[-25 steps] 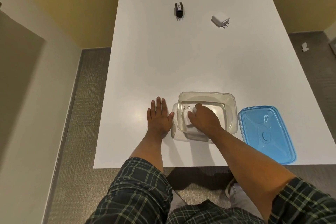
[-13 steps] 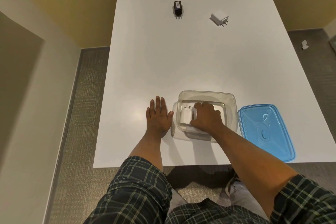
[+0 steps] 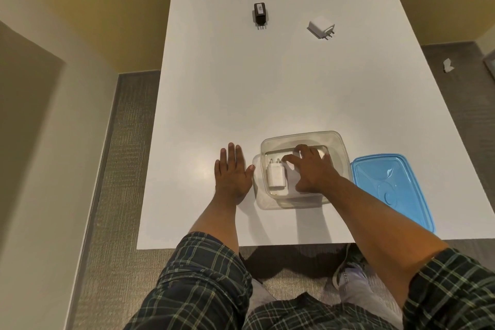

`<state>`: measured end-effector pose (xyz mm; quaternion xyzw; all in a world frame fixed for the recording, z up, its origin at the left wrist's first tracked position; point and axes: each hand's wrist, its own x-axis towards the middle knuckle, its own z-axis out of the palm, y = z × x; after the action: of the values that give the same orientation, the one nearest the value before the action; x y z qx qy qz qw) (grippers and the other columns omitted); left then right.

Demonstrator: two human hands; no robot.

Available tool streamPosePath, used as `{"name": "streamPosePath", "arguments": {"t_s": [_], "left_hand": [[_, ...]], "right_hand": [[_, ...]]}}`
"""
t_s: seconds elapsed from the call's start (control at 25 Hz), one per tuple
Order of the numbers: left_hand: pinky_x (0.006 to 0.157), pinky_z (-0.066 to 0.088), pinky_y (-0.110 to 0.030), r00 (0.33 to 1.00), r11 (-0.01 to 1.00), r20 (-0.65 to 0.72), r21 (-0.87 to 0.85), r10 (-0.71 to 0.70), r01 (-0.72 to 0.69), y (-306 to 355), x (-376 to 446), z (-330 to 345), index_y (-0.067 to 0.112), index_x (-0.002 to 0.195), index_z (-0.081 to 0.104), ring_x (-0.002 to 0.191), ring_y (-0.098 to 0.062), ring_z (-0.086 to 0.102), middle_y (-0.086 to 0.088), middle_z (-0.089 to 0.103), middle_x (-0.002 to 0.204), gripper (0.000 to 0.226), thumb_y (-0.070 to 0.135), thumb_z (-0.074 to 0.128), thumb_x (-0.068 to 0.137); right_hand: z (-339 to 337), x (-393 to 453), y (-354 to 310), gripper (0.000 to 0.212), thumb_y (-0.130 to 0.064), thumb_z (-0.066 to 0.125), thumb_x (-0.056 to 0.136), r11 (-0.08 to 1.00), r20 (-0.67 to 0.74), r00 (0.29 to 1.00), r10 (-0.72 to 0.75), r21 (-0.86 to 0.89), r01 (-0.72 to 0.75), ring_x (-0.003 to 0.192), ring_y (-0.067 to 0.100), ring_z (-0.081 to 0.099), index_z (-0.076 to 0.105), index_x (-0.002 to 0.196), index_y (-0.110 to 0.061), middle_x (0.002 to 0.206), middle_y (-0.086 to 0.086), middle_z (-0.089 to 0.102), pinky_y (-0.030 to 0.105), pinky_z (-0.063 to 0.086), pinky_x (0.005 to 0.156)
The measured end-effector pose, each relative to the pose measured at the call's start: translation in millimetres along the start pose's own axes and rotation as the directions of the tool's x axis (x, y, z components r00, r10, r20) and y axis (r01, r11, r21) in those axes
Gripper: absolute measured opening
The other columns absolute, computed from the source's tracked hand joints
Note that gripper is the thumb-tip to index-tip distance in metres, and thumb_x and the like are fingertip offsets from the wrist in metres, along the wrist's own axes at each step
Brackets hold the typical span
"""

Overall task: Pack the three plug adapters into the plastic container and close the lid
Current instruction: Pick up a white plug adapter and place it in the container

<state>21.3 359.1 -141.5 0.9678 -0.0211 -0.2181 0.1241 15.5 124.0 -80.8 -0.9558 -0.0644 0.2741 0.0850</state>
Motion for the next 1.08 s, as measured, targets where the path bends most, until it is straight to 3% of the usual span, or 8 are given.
{"name": "streamPosePath", "arguments": {"t_s": [0.32,0.48,0.56,0.68,0.8,0.92,1.0,1.08], "left_hand": [[0.126,-0.003,-0.048,0.999,1.000,-0.044,0.017,-0.001,0.001,0.3,-0.6,3.2,0.016,0.160,-0.012,0.156,-0.029,-0.015,-0.005,-0.018,0.169,0.072,0.051,0.019,0.105],[0.127,-0.002,-0.048,0.997,1.000,-0.072,0.019,0.014,-0.013,-0.2,-1.7,4.8,0.016,0.160,-0.011,0.156,-0.030,-0.014,-0.006,-0.017,0.169,0.071,0.051,0.018,0.105],[0.127,-0.001,-0.049,0.995,1.000,-0.096,0.018,0.027,-0.026,-1.5,-3.5,7.5,0.015,0.161,-0.010,0.156,-0.030,-0.014,-0.006,-0.016,0.169,0.073,0.055,0.009,0.103],[0.128,0.002,-0.049,0.985,0.998,-0.165,0.045,0.045,-0.038,-3.7,-5.9,14.1,0.015,0.161,-0.007,0.157,-0.029,-0.011,-0.006,-0.013,0.170,0.074,0.055,0.000,0.099],[0.127,0.008,-0.049,0.972,0.998,-0.230,0.059,0.050,-0.038,-2.8,-6.0,21.1,0.014,0.162,0.003,0.158,-0.030,-0.003,-0.007,-0.003,0.171,0.068,0.049,0.015,0.105],[0.122,0.025,-0.050,0.948,0.998,-0.316,0.063,0.043,-0.024,0.5,-3.4,18.8,0.007,0.157,0.029,0.153,-0.037,0.023,-0.015,0.026,0.165,0.063,0.042,0.032,0.105],[0.114,0.039,-0.048,0.931,0.996,-0.359,0.080,0.066,-0.039,4.8,2.9,10.2,0.002,0.145,0.046,0.140,-0.041,0.042,-0.019,0.046,0.151,0.056,0.037,0.040,0.101],[0.104,0.046,-0.046,0.931,0.995,-0.355,0.073,0.084,-0.062,9.8,11.2,-0.9,0.002,0.136,0.051,0.131,-0.038,0.049,-0.018,0.053,0.140,0.050,0.034,0.042,0.098]], "right_hand": [[3.3,-1.9,-2.0,0.084,-0.021,0.071,0.066,0.999,0.008,1.000,0.024,0.042,-0.024,0.137,0.027,0.032,0.040,0.141,-0.041,0.149,0.001,0.029,0.056,0.037,0.108],[2.6,-0.4,-2.1,0.079,-0.021,0.070,0.066,1.000,-0.012,1.000,0.008,0.020,-0.008,0.131,0.027,0.040,0.044,0.139,-0.038,0.146,0.002,0.034,0.044,0.047,0.098],[1.8,0.6,-1.0,0.070,-0.023,0.070,0.070,0.999,-0.029,0.999,0.015,0.036,-0.014,0.129,0.025,0.044,0.051,0.136,-0.035,0.145,0.001,0.039,0.041,0.049,0.095],[-2.9,-0.8,1.2,0.036,-0.031,0.065,0.084,0.999,-0.171,0.985,-0.030,0.015,0.034,0.119,0.023,0.055,0.066,0.120,-0.027,0.132,0.000,0.056,0.037,0.048,0.090],[-14.1,-10.9,4.4,0.017,-0.031,0.059,0.090,0.986,-0.329,0.929,-0.168,-0.033,0.166,0.087,0.021,0.068,0.073,0.095,-0.023,0.099,-0.005,0.070,0.029,0.047,0.069],[-20.2,-22.2,3.9,0.007,-0.029,0.061,0.087,0.945,-0.480,0.824,-0.300,-0.032,0.325,0.061,0.020,0.063,0.066,0.086,-0.024,0.078,-0.007,0.064,0.031,0.050,0.051],[-24.3,-21.9,-1.6,0.008,-0.029,0.060,0.091,0.934,-0.599,0.751,-0.276,0.017,0.357,0.058,0.018,0.058,0.063,0.088,-0.022,0.080,-0.006,0.061,0.032,0.047,0.045],[-31.5,-15.1,-9.8,0.012,-0.029,0.058,0.095,0.943,-0.693,0.694,-0.194,0.064,0.327,0.064,0.017,0.061,0.065,0.091,-0.020,0.085,-0.005,0.060,0.031,0.045,0.045]]}}
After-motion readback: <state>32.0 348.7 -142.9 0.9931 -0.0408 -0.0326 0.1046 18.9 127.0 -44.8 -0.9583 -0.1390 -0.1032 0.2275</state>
